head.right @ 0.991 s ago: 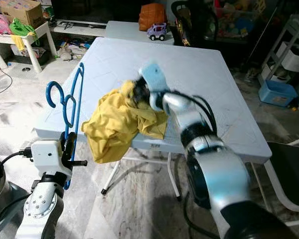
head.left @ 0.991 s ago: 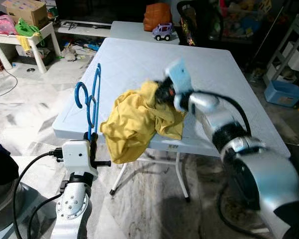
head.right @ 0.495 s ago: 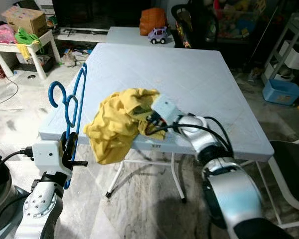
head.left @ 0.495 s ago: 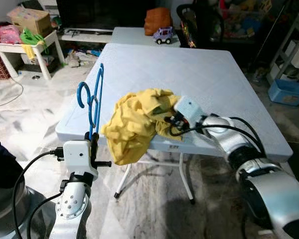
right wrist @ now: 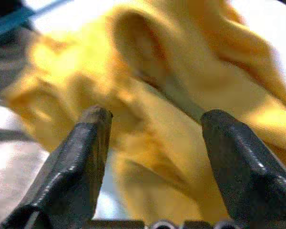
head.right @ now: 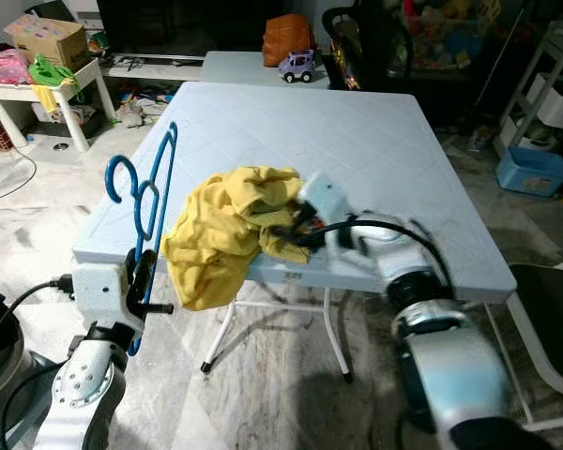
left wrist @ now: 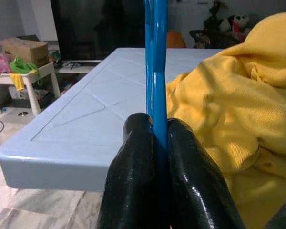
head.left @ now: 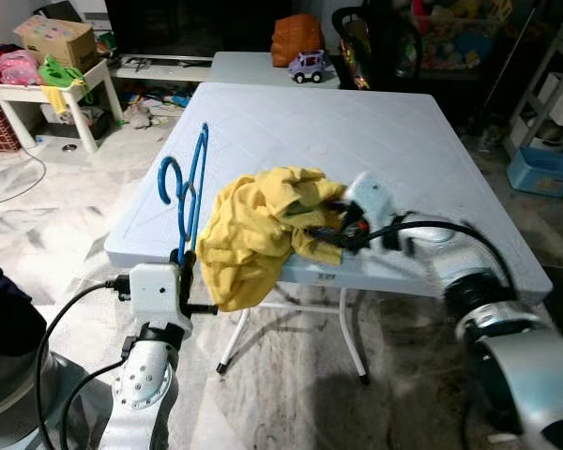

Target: Hang hanger

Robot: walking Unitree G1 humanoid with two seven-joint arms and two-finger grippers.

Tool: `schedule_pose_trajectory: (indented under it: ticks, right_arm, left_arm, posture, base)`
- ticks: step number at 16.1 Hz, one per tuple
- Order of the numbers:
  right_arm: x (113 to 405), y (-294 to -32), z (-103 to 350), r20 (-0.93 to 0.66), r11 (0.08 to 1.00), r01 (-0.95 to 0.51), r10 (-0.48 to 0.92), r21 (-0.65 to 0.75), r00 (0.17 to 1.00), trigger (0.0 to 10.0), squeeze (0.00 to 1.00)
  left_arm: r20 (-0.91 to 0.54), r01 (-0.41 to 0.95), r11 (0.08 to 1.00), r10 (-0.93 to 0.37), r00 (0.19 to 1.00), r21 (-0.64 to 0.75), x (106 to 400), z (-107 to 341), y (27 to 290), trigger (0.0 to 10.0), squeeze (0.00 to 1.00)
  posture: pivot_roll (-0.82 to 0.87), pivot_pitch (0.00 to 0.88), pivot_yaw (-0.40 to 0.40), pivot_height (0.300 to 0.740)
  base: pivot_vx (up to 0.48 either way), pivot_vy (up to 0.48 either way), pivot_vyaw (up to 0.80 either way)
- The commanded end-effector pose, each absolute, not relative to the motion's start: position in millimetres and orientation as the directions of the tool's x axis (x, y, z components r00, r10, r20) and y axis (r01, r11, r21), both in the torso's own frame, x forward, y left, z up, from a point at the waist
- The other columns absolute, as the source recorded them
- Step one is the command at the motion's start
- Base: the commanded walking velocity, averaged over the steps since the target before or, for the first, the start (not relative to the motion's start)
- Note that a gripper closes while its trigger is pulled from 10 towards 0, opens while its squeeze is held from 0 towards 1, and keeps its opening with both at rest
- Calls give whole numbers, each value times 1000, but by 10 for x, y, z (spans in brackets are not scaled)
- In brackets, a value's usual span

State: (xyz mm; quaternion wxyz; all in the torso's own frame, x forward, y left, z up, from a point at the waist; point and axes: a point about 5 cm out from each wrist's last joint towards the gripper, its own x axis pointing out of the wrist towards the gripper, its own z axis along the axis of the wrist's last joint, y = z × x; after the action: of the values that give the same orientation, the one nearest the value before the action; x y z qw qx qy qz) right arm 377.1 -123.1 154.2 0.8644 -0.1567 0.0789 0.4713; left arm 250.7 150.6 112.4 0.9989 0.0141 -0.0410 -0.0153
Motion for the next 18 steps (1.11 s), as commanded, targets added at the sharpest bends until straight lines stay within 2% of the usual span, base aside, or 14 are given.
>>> schedule_pose_trajectory:
  ticks: [1,3,7,10,11,12,13,14,16,17,18]
  right_arm:
    - [3756,-1218,1548,-270,494,-851,807,-178,525,10000,1000]
    - [3732,-1061,1502,-225,512,-845,814,-157,535,10000,1000]
    - [3708,-693,1433,-71,684,-723,720,-94,690,10000,1000]
    - [3640,-521,1368,-44,711,-698,697,-86,715,10000,1000]
    - [3600,-400,1326,-46,716,-694,693,-77,720,10000,945]
    - [3568,-308,1310,-50,709,-700,699,-81,714,10000,310]
    - [3556,-273,1307,-50,705,-704,703,-84,710,10000,310]
    - [3527,-176,1291,-66,691,-713,711,-117,700,10000,0]
    - [3500,-69,1285,-79,681,-704,705,-201,705,10000,0]
    - [3478,17,1332,-56,666,-679,700,-309,712,5333,0]
    - [3473,44,1343,-51,666,-677,700,-312,712,3451,0]
  left_arm:
    - [95,22,999,-25,995,38,2520,1150,1521,10000,0]
    - [95,3,999,-7,995,46,2512,1152,1567,10000,0]
    - [94,-8,998,2,996,59,2487,1158,1608,10000,0]
    - [91,-6,998,0,996,66,2475,1154,1617,10000,0]
    - [90,-3,998,-4,996,69,2474,1157,1619,10000,0]
    - [91,-1,998,-6,996,70,2478,1160,1619,10000,0]
    - [91,0,998,-6,996,70,2479,1161,1619,10000,0]
    - [92,4,998,-10,996,70,2485,1164,1607,10000,0]
    - [94,8,998,-14,996,70,2488,1167,1591,10000,0]
    - [94,7,998,-14,995,68,2483,1168,1586,10000,0]
    - [94,5,998,-11,996,66,2481,1168,1588,10000,0]
  posture:
    - [101,0,-33,740]
    - [108,0,-32,740]
    - [123,0,-27,740]
    - [130,0,-24,740]
    - [132,0,-23,740]
    - [132,0,-22,740]
    - [132,0,-22,740]
    - [133,0,-23,740]
    - [138,0,-26,740]
    - [144,0,-30,740]
    - [144,0,-30,740]
  base:
    - [0,0,0]
    - [0,0,0]
    - [0,0,0]
    - [0,0,0]
    - [0,0,0]
    - [0,0,0]
    - [0,0,0]
    - [0,0,0]
    - [0,0,0]
    - [0,0,0]
    - [0,0,0]
